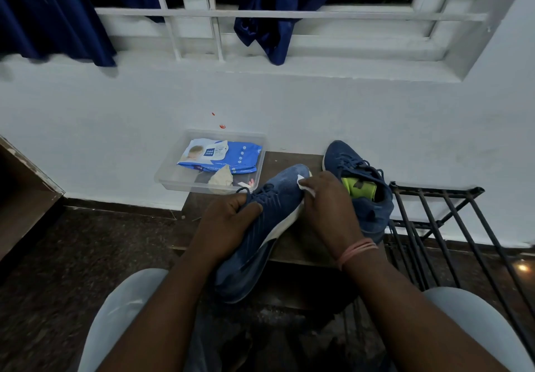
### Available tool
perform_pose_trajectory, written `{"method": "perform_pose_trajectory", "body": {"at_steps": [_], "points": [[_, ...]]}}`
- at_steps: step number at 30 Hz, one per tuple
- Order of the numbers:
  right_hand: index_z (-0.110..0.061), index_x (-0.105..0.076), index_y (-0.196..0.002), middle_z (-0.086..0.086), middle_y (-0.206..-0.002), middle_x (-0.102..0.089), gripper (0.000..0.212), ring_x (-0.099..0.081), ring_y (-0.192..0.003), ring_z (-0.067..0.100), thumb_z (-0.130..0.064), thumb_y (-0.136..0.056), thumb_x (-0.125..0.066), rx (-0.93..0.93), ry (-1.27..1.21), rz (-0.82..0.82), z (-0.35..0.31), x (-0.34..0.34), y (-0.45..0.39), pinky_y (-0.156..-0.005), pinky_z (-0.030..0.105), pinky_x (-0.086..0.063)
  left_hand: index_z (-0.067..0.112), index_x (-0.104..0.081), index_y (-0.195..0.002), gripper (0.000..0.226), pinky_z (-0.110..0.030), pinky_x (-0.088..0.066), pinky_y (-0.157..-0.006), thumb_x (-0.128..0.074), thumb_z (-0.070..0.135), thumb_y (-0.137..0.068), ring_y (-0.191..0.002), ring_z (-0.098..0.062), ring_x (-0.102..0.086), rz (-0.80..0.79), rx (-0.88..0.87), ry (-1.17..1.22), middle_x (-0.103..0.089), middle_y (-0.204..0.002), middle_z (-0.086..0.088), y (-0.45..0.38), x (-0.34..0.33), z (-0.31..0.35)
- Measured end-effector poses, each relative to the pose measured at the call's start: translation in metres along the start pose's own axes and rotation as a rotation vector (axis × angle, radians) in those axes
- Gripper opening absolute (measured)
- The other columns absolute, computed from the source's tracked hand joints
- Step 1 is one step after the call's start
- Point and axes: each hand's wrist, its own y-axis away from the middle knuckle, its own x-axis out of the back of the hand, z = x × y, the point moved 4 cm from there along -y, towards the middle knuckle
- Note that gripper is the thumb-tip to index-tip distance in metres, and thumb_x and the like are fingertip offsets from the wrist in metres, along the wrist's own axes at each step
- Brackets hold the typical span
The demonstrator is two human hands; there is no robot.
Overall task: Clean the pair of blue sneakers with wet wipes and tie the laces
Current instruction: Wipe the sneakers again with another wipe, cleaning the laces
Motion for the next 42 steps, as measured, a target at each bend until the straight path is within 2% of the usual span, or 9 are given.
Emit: {"method": "perform_pose_trajectory", "body": {"at_steps": [4,10,16,23,26,28,30,35,42], "points": [[-0.014,-0.078,-0.102,0.003,-0.1,-0.068,0.027,-0.061,-0.092,0.015,0.0,-0.089,-0.06,0.173,-0.114,-0.162,-0.032,-0.002,0.021,-0.084,0.024,-0.047,0.001,-0.051,-0.066,0.041,-0.031,-0.036,-0.053,-0.063,0.025,-0.097,-0.05,-0.011,-0.044,0.018,0.004,-0.009,-0.05,-0.053,0.0,0.0,0.002,-0.001],[-0.013,-0.075,-0.101,0.005,-0.102,-0.069,0.018,-0.064,-0.094,0.018,-0.005,-0.089,-0.064,-0.046,-0.125,-0.033,0.01,0.013,0.013,-0.083,0.023,-0.047,0.016,-0.056,-0.068,0.032,-0.02,-0.036,-0.054,-0.066,0.036,-0.09,-0.055,-0.013,-0.053,-0.01,-0.276,-0.434,-0.055,-0.057,0.002,0.006,0.002,0.03],[-0.023,-0.07,-0.082,-0.008,-0.086,-0.071,0.014,-0.064,-0.076,0.002,-0.013,-0.09,-0.065,-0.142,-0.202,-0.223,0.025,-0.01,0.018,-0.068,0.02,-0.05,0.024,-0.068,-0.081,0.033,-0.028,-0.052,-0.061,-0.058,0.055,-0.089,-0.059,-0.004,-0.058,-0.123,-0.283,-0.66,-0.065,-0.069,0.009,0.008,-0.003,0.029],[-0.021,-0.065,-0.094,-0.006,-0.09,-0.062,0.01,-0.055,-0.073,0.0,-0.012,-0.091,-0.064,-0.167,-0.194,-0.134,0.026,-0.001,0.01,-0.058,0.007,-0.036,0.025,-0.051,-0.07,0.055,-0.032,-0.045,-0.065,-0.058,0.08,-0.071,-0.068,-0.013,-0.056,0.138,-0.258,-0.816,-0.054,-0.065,0.012,0.0,-0.009,0.018],[-0.019,-0.068,-0.096,-0.001,-0.092,-0.067,0.007,-0.059,-0.073,-0.005,-0.014,-0.093,-0.064,-0.141,-0.194,-0.096,0.018,0.0,0.008,-0.062,0.005,-0.037,0.034,-0.05,-0.107,0.07,-0.042,-0.043,-0.088,-0.065,0.082,-0.059,-0.103,-0.023,-0.049,0.164,-0.187,-0.763,-0.056,-0.11,0.004,0.001,-0.018,0.014],[-0.013,-0.072,-0.106,0.007,-0.107,-0.069,0.017,-0.063,-0.093,0.01,-0.01,-0.092,-0.064,-0.124,-0.153,-0.079,0.012,0.0,0.005,-0.074,0.01,-0.034,0.04,-0.028,-0.15,0.103,-0.046,-0.04,-0.106,-0.069,0.077,-0.063,-0.131,-0.028,-0.036,0.031,-0.15,-0.668,-0.036,-0.15,-0.003,0.0,-0.025,0.006],[-0.007,-0.071,-0.115,0.012,-0.116,-0.068,0.028,-0.061,-0.106,0.024,-0.001,-0.089,-0.062,-0.105,-0.103,-0.087,0.007,0.001,-0.004,-0.081,0.012,-0.033,0.048,-0.019,-0.157,0.096,-0.042,-0.038,-0.113,-0.062,0.072,-0.074,-0.145,-0.023,-0.032,-0.099,-0.182,-0.676,-0.024,-0.166,0.004,-0.004,-0.032,0.005],[-0.009,-0.063,-0.129,0.013,-0.128,-0.057,0.04,-0.059,-0.113,0.032,-0.003,-0.09,-0.057,0.0,0.155,-0.338,0.007,-0.025,-0.022,-0.097,0.034,-0.047,0.045,-0.062,-0.132,0.056,-0.029,-0.049,-0.086,-0.056,0.07,-0.082,-0.112,-0.011,-0.062,-0.184,-0.133,-0.76,-0.066,-0.128,0.013,-0.01,-0.04,0.008],[-0.003,-0.068,-0.119,0.019,-0.121,-0.06,0.031,-0.055,-0.113,0.036,0.002,-0.093,-0.053,0.132,0.175,-0.464,-0.002,-0.043,-0.003,-0.091,0.036,-0.042,0.034,-0.068,-0.118,0.051,-0.036,-0.051,-0.093,-0.055,0.067,-0.082,-0.115,-0.016,-0.06,-0.185,-0.124,-0.786,-0.072,-0.112,0.009,-0.017,-0.047,0.001]]}}
